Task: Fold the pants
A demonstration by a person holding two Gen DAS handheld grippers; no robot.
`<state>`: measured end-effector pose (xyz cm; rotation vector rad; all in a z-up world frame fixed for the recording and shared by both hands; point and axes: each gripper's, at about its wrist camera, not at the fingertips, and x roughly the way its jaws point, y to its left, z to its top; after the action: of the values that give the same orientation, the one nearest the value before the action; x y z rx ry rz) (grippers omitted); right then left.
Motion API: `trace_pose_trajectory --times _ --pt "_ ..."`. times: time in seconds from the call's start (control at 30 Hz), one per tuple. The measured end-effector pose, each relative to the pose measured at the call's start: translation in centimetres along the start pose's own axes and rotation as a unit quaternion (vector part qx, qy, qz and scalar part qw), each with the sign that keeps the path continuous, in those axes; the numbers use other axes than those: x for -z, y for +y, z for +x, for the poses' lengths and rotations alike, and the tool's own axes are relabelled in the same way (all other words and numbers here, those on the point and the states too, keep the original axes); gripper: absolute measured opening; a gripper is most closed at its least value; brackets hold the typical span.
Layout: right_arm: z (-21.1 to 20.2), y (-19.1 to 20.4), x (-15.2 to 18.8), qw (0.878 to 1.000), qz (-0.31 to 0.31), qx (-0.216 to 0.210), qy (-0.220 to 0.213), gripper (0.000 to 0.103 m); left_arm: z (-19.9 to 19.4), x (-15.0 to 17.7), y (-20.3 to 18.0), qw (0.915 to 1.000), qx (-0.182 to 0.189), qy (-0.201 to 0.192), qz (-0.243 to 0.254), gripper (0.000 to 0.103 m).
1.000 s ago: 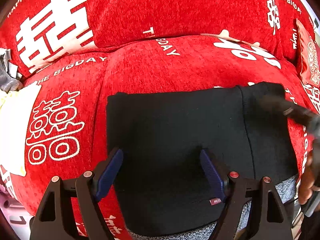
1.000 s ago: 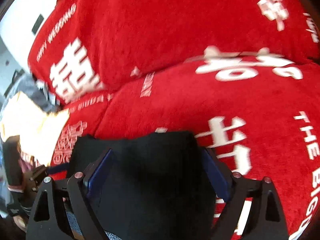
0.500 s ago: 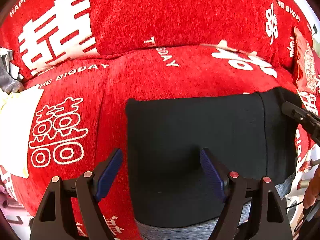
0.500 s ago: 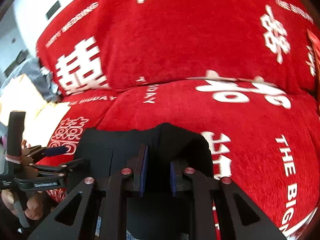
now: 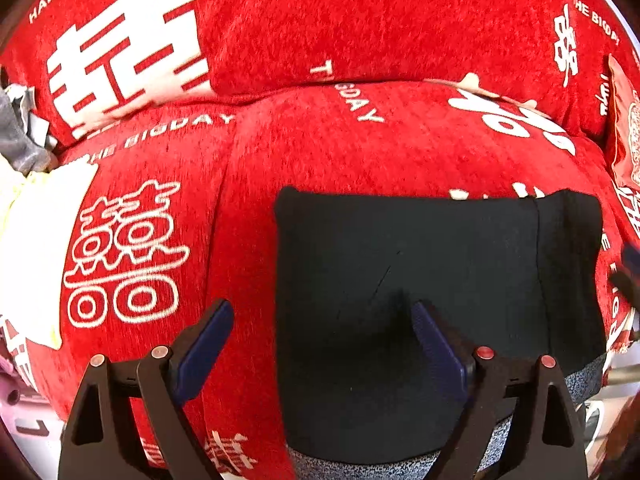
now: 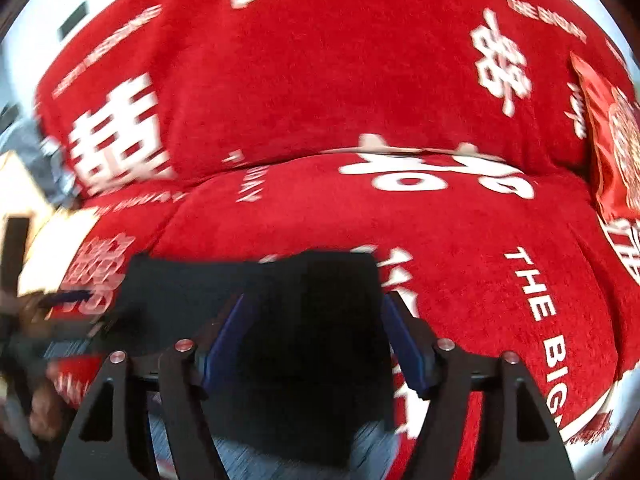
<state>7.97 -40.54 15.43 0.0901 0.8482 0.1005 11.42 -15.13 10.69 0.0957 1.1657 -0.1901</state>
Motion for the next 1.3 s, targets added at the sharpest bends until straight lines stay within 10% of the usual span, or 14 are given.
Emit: trace_pose_trajectory --times 0.33,0.7,0.9,1.07,1.3 --pt "1.5 4.4 8.1 0.994 -0.099 0.009 0.05 0.08 0.0 4.4 0.4 0.9999 0.005 -0.009 0.0 0.101" --pt "0.3 2.3 0.9 1.0 -0.017 0.021 0.003 0.081 -0.4 6.9 1.2 0.9997 0.021 0.001 -0.012 0.101" --pt "7.6 2.3 -2.5 0.997 -0.013 0.043 0.07 0.082 0.3 7.0 1.9 0.9982 0.04 0.015 -0.042 0.103" --pt "11.2 0.6 -3.0 0.993 0.003 0.063 0.097 0.103 0.2 7.4 1.1 0.9991 0.029 0.0 -0.03 0.103" --pt "5.0 0.7 -2.2 0.996 0.012 0.078 0.037 0.103 -1.5 6.0 2.3 0.9987 0.026 -0.017 -0.04 0.103"
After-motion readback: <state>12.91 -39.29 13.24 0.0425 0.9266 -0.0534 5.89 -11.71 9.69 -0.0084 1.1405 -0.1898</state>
